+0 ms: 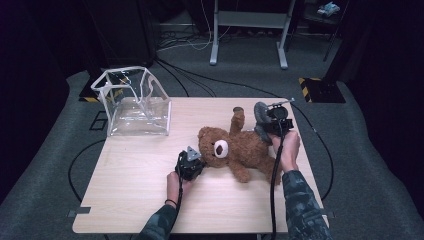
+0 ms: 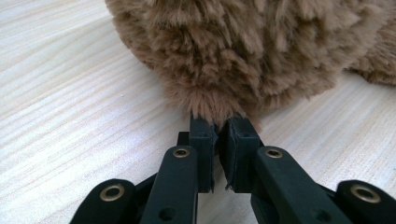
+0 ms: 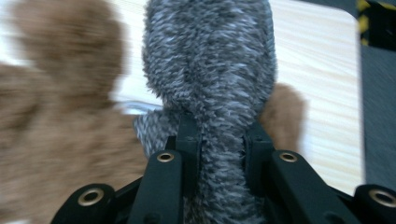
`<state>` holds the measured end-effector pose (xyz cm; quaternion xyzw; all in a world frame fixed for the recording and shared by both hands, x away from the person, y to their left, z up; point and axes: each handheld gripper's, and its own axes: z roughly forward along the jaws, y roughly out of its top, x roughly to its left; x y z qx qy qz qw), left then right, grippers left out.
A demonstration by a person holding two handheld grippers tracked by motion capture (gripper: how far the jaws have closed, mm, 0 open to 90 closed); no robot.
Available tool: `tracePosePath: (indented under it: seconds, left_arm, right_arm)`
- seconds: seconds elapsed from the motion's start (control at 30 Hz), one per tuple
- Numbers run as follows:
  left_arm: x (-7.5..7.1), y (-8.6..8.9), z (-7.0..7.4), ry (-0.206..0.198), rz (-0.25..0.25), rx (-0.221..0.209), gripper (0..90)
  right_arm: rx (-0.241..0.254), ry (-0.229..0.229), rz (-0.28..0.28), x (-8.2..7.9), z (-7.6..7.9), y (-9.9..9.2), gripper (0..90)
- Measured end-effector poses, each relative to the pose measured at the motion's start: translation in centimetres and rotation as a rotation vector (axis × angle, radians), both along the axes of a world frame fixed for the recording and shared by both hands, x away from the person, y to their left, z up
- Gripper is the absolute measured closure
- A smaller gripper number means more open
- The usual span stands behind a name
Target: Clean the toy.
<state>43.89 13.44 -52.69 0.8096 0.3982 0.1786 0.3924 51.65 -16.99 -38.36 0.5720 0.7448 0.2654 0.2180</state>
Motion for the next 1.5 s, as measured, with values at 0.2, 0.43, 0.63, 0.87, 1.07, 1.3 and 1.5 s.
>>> tracePosePath:
  seconds: [0.2,0.43,0.63,0.87,1.07,1.3,1.5]
  left_arm:
    - [0.0,0.0,0.0,-0.003,0.003,0.001,83.0]
    - [0.0,0.0,0.0,-0.002,0.004,-0.002,83.0]
    - [0.0,0.0,0.0,-0.003,0.006,-0.001,82.9]
    - [0.1,0.0,0.0,-0.001,0.004,-0.002,83.0]
    - [0.0,0.0,0.0,-0.002,0.003,0.004,83.0]
    - [0.0,-0.1,0.0,0.0,0.001,0.006,82.9]
    - [0.0,-0.1,0.0,-0.003,0.004,0.011,82.9]
  right_arm:
    - [0.104,0.034,0.101,-0.8,-0.4,3.0,73.4]
    - [-0.002,0.033,0.033,-0.3,-2.0,0.0,73.7]
    - [-0.025,0.061,-0.08,-0.3,-2.9,-4.5,73.6]
    - [0.034,-0.03,-0.054,-1.7,-0.2,-4.8,73.3]
    - [0.07,0.0,0.107,-1.8,-0.3,-0.8,73.1]
    - [0.08,0.038,-0.005,0.2,-2.5,-2.6,73.4]
    - [0.093,0.045,-0.088,0.3,-3.4,-5.8,72.9]
